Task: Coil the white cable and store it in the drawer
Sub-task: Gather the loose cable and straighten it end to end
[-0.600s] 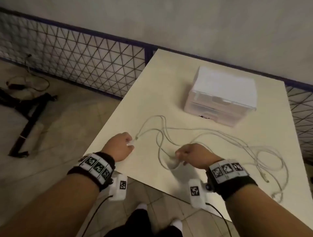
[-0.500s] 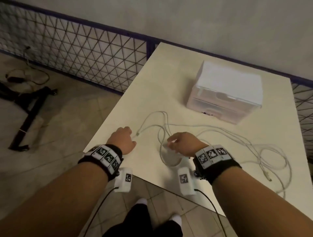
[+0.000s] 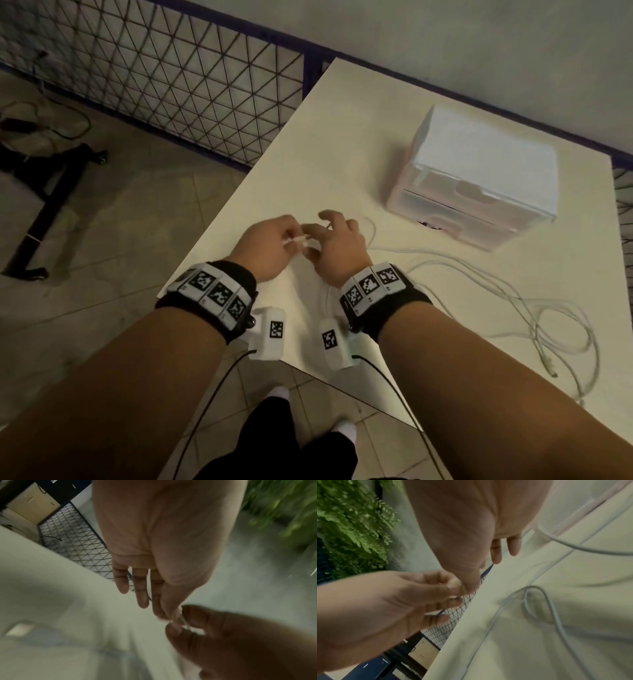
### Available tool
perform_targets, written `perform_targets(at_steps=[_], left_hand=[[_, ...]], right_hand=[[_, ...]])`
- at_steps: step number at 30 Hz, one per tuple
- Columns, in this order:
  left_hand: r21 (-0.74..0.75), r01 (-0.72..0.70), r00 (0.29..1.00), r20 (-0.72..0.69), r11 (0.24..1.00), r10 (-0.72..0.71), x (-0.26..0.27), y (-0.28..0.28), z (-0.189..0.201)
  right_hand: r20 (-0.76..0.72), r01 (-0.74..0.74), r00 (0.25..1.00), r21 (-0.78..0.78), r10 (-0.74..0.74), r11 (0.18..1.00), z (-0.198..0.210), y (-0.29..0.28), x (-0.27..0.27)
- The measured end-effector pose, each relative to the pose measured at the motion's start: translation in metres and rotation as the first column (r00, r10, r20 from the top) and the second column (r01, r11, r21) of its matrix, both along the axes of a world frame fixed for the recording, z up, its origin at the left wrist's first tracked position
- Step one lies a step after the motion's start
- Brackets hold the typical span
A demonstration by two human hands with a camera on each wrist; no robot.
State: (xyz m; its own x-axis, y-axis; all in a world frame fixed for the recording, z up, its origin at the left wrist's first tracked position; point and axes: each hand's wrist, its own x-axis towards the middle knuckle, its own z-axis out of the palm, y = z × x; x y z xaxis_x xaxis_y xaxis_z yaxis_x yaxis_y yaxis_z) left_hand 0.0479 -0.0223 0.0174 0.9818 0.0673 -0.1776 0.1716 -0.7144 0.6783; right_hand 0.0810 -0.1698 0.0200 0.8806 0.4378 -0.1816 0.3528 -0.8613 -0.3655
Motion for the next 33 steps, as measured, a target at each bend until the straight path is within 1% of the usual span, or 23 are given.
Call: perform_targets(at_steps=[1, 3, 4, 5, 7, 9, 11, 12, 13, 14, 15, 18, 19, 22, 25, 26, 27, 28, 29, 30, 31, 32, 33], left_hand=[[-0.074, -0.004, 0.999, 0.049, 0.997, 0.008, 0.001, 0.000, 0.010], [-0.225, -0.027, 0.993, 0.106, 0.974, 0.052, 0.002, 0.000, 0.027], [-0.332, -0.038, 0.991, 0.108, 0.943, 0.078, 0.003, -0.002, 0.033], [-0.464, -0.038, 0.991, 0.096, 0.885, 0.093, 0.003, -0.005, 0.039], [-0.689, -0.021, 0.995, 0.058, 0.725, 0.084, 0.004, -0.013, 0.048], [-0.844, -0.005, 0.998, 0.028, 0.537, 0.053, 0.005, -0.021, 0.056], [-0.938, -0.028, 0.999, -0.013, 0.345, 0.045, 0.008, -0.028, 0.065], [-0.962, -0.046, 0.998, -0.031, 0.270, 0.060, 0.010, -0.030, 0.069], [-0.973, -0.057, 0.996, -0.040, 0.225, 0.078, 0.012, -0.034, 0.071], [-0.975, -0.062, 0.995, -0.043, 0.215, 0.092, 0.012, -0.038, 0.073], [-0.970, -0.060, 0.994, -0.038, 0.235, 0.101, 0.013, -0.042, 0.075], [-0.916, -0.060, 0.987, 0.003, 0.396, 0.158, 0.015, -0.054, 0.073], [-0.902, -0.066, 0.982, 0.016, 0.426, 0.186, 0.016, -0.057, 0.072], [-0.882, -0.103, 0.967, 0.019, 0.459, 0.254, 0.018, -0.060, 0.072], [-0.830, -0.143, 0.949, 0.039, 0.540, 0.312, 0.018, -0.056, 0.068], [-0.814, -0.154, 0.940, 0.053, 0.560, 0.337, 0.017, -0.054, 0.067], [-0.807, -0.162, 0.929, 0.069, 0.569, 0.362, 0.017, -0.051, 0.066], [-0.806, -0.167, 0.918, 0.082, 0.568, 0.387, 0.016, -0.048, 0.065], [-0.810, -0.171, 0.909, 0.091, 0.562, 0.408, 0.015, -0.045, 0.064], [-0.817, -0.172, 0.902, 0.093, 0.551, 0.421, 0.015, -0.042, 0.063], [-0.826, -0.174, 0.901, 0.086, 0.536, 0.425, 0.015, -0.040, 0.062], [-0.836, -0.176, 0.904, 0.071, 0.519, 0.421, 0.014, -0.039, 0.060], [-0.842, -0.178, 0.910, 0.056, 0.509, 0.410, 0.013, -0.039, 0.059]], right_hand=[[0.033, -0.008, 0.999, 0.007, 0.008, 1.000, 0.004, -0.004, 0.002], [0.051, -0.020, 0.999, 0.054, 0.017, 0.998, 0.012, -0.014, 0.007], [0.058, -0.024, 0.998, 0.074, 0.020, 0.997, 0.016, -0.019, 0.010], [0.064, -0.017, 0.998, 0.091, 0.011, 0.996, 0.021, -0.024, 0.012], [0.052, 0.035, 0.998, 0.127, -0.042, 0.991, 0.026, -0.038, 0.016], [0.009, 0.103, 0.994, 0.125, -0.105, 0.987, 0.028, -0.057, 0.017], [-0.092, 0.148, 0.985, 0.051, -0.143, 0.988, 0.025, -0.081, 0.014], [-0.155, 0.162, 0.975, 0.000, -0.160, 0.987, 0.022, -0.094, 0.011], [-0.209, 0.181, 0.960, -0.047, -0.187, 0.982, 0.019, -0.109, 0.007], [-0.244, 0.213, 0.943, -0.081, -0.227, 0.974, 0.017, -0.124, 0.002], [-0.259, 0.258, 0.926, -0.097, -0.274, 0.961, 0.016, -0.139, -0.003], [-0.265, 0.390, 0.874, -0.117, -0.407, 0.914, 0.021, -0.177, -0.015], [-0.240, 0.429, 0.862, -0.127, -0.447, 0.894, 0.022, -0.188, -0.019], [-0.069, 0.558, 0.819, -0.139, -0.570, 0.818, 0.020, -0.215, -0.028], [0.090, 0.683, 0.730, -0.079, -0.678, 0.726, 0.023, -0.234, -0.031], [0.137, 0.722, 0.689, -0.040, -0.712, 0.691, 0.026, -0.240, -0.031], [0.154, 0.754, 0.646, 0.020, -0.747, 0.656, 0.027, -0.247, -0.030], [0.129, 0.776, 0.611, 0.098, -0.781, 0.623, 0.028, -0.253, -0.030], [0.073, 0.782, 0.600, 0.155, -0.796, 0.604, 0.027, -0.258, -0.029], [-0.001, 0.772, 0.623, 0.155, -0.782, 0.616, 0.027, -0.259, -0.029], [-0.061, 0.743, 0.668, 0.115, -0.742, 0.660, 0.027, -0.259, -0.031], [-0.088, 0.703, 0.711, 0.064, -0.697, 0.709, 0.025, -0.256, -0.034], [-0.069, 0.669, 0.743, 0.046, -0.666, 0.742, 0.024, -0.251, -0.038]])
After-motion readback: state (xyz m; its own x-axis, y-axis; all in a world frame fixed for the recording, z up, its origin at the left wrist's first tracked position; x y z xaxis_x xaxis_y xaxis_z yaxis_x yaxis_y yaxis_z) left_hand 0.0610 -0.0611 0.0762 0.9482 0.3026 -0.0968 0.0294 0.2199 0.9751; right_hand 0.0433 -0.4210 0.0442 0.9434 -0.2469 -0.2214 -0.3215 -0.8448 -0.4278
